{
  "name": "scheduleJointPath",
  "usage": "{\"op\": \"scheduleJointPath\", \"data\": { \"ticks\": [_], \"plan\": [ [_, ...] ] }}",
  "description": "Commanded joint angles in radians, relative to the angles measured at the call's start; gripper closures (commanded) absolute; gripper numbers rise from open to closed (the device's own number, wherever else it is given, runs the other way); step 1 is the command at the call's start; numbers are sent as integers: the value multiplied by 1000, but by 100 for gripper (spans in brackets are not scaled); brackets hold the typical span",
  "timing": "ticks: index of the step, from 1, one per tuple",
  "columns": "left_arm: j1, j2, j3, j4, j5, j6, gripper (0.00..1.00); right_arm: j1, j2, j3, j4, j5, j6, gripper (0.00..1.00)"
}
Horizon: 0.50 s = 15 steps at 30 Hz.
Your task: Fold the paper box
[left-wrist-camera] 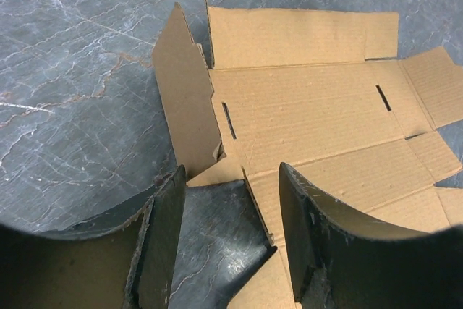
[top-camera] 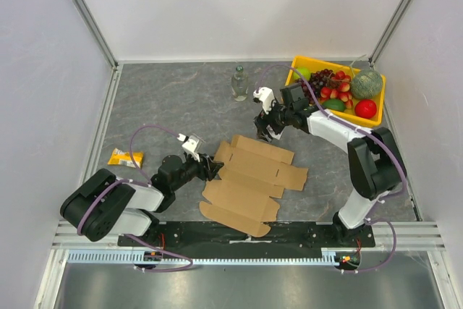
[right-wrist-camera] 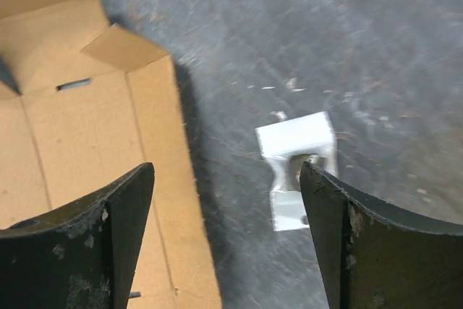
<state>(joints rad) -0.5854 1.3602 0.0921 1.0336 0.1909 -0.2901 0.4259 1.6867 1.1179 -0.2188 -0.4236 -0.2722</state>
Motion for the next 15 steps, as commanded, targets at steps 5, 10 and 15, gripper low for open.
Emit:
{"op": "scheduleJointPath", "data": {
  "ticks": [5, 10, 15],
  "plan": [
    [-4, -21, 26, -15, -19, 28, 40, -4, 70, 7, -2, -228, 1, 13],
    [-5, -9, 37, -17, -18, 31, 40, -4, 103, -4, -1, -231, -1, 17],
    [-5, 4, 37, -9, -13, 31, 40, -6, 133, -6, 4, -231, -2, 20]
  ]
}}
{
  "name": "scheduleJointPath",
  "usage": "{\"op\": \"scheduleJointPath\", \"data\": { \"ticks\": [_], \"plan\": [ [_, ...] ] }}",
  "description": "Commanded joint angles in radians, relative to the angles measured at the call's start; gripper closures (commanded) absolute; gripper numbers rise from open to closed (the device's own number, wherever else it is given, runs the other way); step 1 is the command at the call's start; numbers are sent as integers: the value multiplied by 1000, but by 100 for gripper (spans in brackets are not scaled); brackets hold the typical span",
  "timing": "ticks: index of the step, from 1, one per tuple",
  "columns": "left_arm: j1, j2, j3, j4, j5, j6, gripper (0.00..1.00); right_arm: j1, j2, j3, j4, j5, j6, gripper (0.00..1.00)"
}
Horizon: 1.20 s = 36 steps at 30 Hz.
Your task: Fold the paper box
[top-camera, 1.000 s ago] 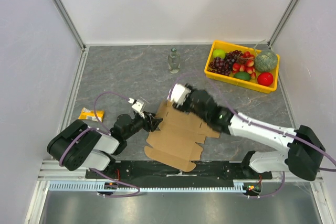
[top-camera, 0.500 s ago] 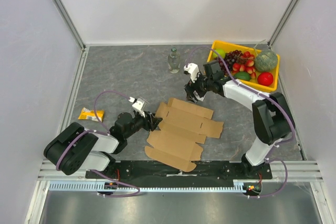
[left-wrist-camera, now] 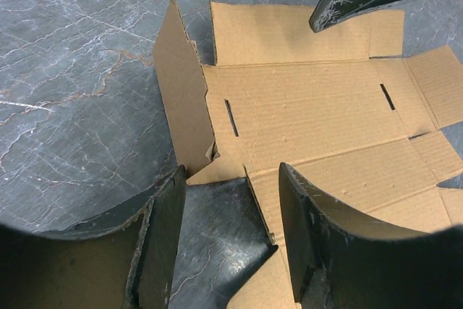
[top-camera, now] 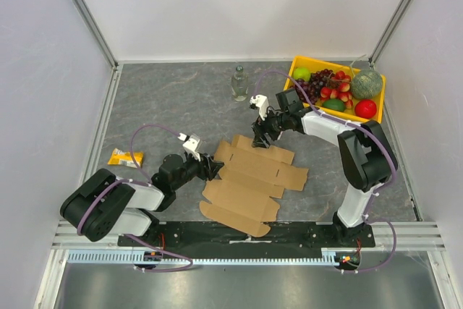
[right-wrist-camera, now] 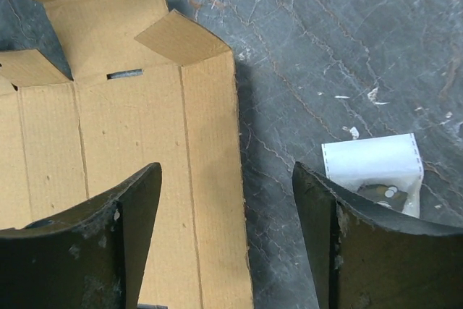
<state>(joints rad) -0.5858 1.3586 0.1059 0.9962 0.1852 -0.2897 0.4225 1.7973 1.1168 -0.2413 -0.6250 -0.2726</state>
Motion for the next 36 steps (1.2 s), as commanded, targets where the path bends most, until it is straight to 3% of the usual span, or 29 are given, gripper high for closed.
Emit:
{"op": "scheduleJointPath", "data": {
  "ticks": [1, 9, 18, 30, 36],
  "plan": [
    [-5, 4, 23, 28, -7, 30, 40, -2, 28, -5, 25, -25, -4, 21],
    [-6, 5, 23, 30, -13, 32, 40, -2, 68, -2, 25, -8, 0, 27],
    [-3, 0, 21, 30, -16, 34, 40, -1, 86, -5, 10, -54, 12, 45],
    [-8, 10, 21, 32, -18, 34, 40, 12, 119, 5, -9, -94, 27, 60],
    [-5, 13, 23, 30, -21, 31, 40, 16, 119, 0, -10, -97, 29, 75]
  ]
}}
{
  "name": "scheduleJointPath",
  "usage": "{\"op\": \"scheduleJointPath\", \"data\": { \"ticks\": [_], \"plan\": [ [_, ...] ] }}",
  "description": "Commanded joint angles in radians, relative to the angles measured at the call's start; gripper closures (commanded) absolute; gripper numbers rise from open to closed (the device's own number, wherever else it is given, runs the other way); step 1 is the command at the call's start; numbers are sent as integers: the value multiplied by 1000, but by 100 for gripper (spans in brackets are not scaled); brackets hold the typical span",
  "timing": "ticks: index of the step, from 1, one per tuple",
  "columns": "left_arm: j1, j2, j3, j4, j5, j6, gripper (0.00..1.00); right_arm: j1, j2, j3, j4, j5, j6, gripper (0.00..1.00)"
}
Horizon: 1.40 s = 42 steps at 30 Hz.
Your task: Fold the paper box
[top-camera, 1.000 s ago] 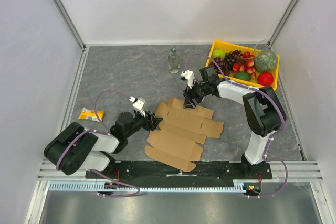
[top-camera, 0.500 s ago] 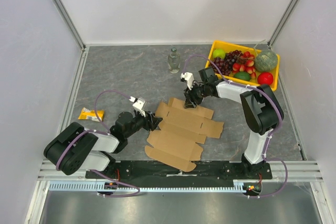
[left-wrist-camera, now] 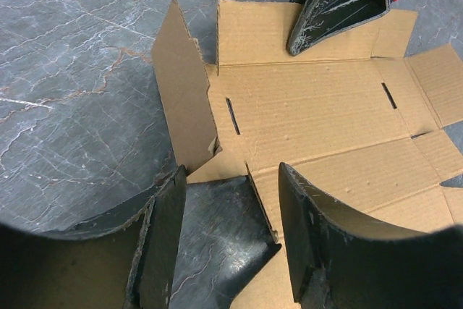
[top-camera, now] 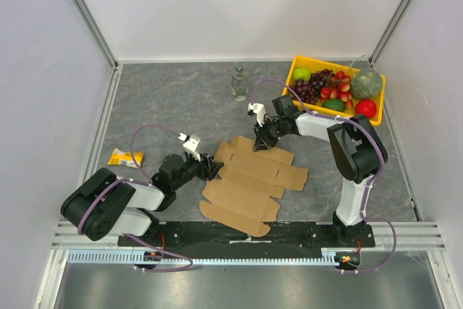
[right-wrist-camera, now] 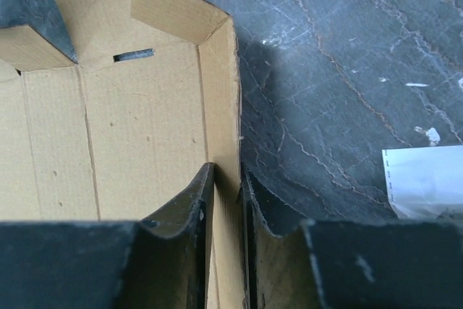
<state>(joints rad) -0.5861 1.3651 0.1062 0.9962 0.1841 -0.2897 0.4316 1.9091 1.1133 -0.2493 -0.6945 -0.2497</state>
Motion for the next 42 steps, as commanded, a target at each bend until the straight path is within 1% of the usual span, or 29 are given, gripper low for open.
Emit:
{"op": "scheduleJointPath", "data": {
  "ticks": [1, 2, 5, 8, 13, 18, 25, 28, 32, 35, 37, 39, 42],
  "plan": [
    [-6, 5, 23, 30, -20, 30, 40, 9, 5, 3, -1, -25, 6, 77],
    [-4, 3, 24, 30, -23, 27, 41, 12, 4, 2, -2, -20, 9, 80],
    [-6, -6, 24, 28, -25, 21, 41, 18, -8, 2, -1, 4, 12, 84],
    [-6, -29, 26, 18, -26, 15, 41, 29, -22, 8, -8, 13, 9, 92],
    [-3, -95, 39, -39, -55, 3, 41, 61, -58, 25, -21, 102, 24, 100],
    [-3, -201, 53, -135, -93, -14, 41, 91, -111, 42, -19, 157, 43, 100],
    [-1, -473, 62, -316, -169, -22, 43, 139, -232, 5, 15, 286, 40, 100],
    [-3, -628, 79, -404, -238, -17, 43, 180, -269, -6, 18, 380, 17, 100],
    [3, -741, 101, -485, -348, -2, 43, 274, -326, -35, 34, 568, -29, 100],
    [29, -732, 124, -505, -437, 0, 43, 338, -383, -85, 91, 712, -57, 100],
    [77, -684, 151, -525, -440, -22, 43, 372, -430, -131, 128, 737, -94, 100],
    [138, -629, 168, -521, -411, -55, 43, 406, -476, -173, 174, 794, -105, 100],
    [224, -532, 174, -476, -330, -104, 42, 443, -541, -225, 231, 861, -121, 100]
  ]
}}
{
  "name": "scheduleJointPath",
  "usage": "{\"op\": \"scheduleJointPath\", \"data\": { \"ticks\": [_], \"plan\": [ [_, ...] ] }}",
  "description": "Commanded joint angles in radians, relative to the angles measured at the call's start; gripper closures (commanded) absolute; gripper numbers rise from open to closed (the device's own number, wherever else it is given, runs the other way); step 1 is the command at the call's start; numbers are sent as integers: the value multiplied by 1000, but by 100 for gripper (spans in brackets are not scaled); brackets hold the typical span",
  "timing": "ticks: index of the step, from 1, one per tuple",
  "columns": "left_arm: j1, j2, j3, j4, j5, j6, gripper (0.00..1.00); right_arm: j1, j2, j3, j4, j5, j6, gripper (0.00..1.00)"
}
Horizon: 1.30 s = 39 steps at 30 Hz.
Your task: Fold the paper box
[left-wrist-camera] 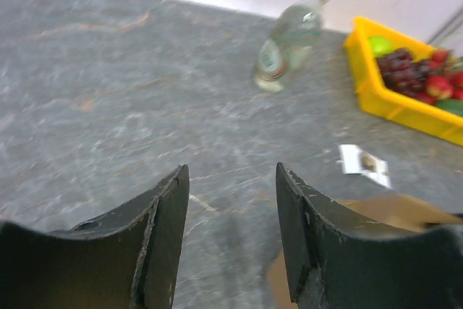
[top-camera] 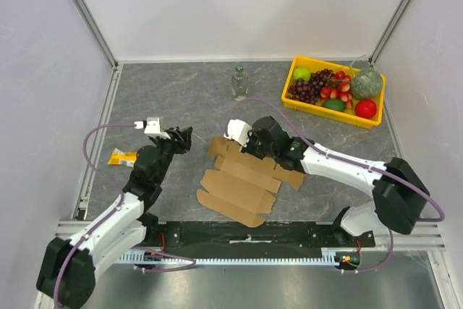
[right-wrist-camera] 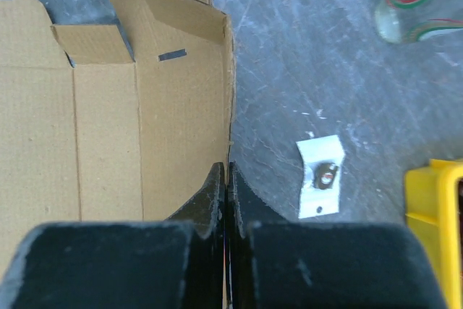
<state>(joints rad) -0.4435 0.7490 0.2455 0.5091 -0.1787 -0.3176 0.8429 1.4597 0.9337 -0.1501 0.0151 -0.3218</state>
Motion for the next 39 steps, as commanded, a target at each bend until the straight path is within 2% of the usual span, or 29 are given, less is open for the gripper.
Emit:
{"op": "scheduleJointPath", "data": {
  "ticks": [1, 5, 9, 12, 17, 23, 31, 39],
  "plan": [
    [103, 116, 40, 23, 66, -89, 42, 42, -111, -59, 141, 176, -59, 100],
    [135, 265, 70, 91, 174, -80, 42, 87, -174, -134, 239, 250, -97, 100],
    [135, 415, 112, 186, 353, -67, 43, 117, -179, -154, 235, 255, -132, 100],
    [135, 476, 109, 276, 409, -71, 43, 149, -157, -153, 205, 292, -178, 100],
    [135, 516, 74, 384, 501, -66, 43, 209, -131, -176, 228, 388, -237, 100],
    [135, 524, -17, 499, 599, -87, 43, 226, -104, -190, 276, 427, -237, 100],
    [135, 541, -115, 591, 654, -118, 45, 232, -93, -194, 314, 450, -223, 100],
    [134, 605, -117, 669, 716, -132, 47, 251, -93, -197, 314, 430, -195, 100]
  ]
}}
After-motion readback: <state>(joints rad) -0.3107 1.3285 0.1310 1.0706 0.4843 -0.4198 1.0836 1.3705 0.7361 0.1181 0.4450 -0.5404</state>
